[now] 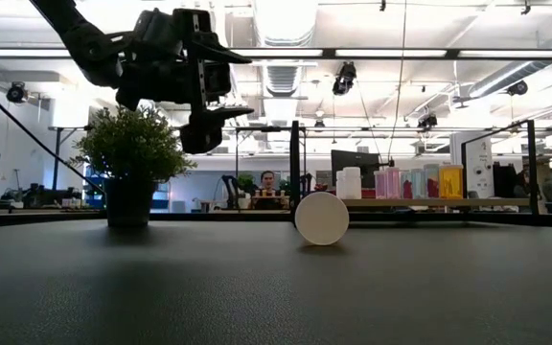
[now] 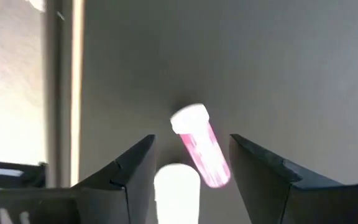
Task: Pick and place medicine bottles onto shelf by color
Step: Put the pink pill bottle on the shelf aligned with the other pink pill bottles
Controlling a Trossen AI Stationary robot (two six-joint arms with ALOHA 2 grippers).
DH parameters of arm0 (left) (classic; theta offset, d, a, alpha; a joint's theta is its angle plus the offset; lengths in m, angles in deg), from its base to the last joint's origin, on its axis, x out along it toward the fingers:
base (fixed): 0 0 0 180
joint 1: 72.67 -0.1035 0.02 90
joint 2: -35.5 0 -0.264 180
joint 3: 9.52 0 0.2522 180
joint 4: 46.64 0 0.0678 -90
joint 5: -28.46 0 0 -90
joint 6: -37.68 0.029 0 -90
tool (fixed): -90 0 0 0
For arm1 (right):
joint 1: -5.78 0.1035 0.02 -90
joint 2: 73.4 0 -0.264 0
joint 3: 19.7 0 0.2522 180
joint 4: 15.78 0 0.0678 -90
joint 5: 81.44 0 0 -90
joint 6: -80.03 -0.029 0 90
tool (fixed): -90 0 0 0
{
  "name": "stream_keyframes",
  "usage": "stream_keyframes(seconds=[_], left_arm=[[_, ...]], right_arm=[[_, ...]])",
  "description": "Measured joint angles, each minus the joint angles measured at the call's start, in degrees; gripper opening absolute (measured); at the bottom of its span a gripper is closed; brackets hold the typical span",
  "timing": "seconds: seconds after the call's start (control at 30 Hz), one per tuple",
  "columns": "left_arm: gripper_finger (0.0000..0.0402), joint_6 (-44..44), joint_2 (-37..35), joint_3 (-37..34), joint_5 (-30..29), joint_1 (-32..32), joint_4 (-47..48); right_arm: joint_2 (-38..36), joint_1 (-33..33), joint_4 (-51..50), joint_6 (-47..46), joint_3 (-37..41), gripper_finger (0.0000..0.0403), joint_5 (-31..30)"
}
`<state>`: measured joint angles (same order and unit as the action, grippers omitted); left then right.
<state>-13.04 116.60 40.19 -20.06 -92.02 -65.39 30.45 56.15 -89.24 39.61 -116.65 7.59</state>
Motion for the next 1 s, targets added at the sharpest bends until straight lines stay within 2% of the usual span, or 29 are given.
stream_keyframes(seconds=[0.37, 0.67, 0.9, 1.0], left_arm=[[0.0272, -1.6, 0.0, 0.0, -4.0, 3.0, 0.0], [0.0272, -1.6, 0.0, 0.0, -7.1, 3.8, 0.0], [0.0272, -1.8, 0.0, 0.0, -9.1, 3.9, 0.0], [0.0272, -5.9, 0.2, 0.0, -10.3, 3.9, -0.1]], right_arm=[[0.0, 0.0, 0.9, 2.1, 7.0, 0.0189, 0.0], [0.0, -0.2, 5.9, 0.2, 11.5, 0.0187, -0.1], [0.0, -0.9, 6.4, -1.4, 12.2, 0.0152, 1.0], [0.0, -0.9, 6.7, -3.0, 12.2, 0.0129, 1.0]])
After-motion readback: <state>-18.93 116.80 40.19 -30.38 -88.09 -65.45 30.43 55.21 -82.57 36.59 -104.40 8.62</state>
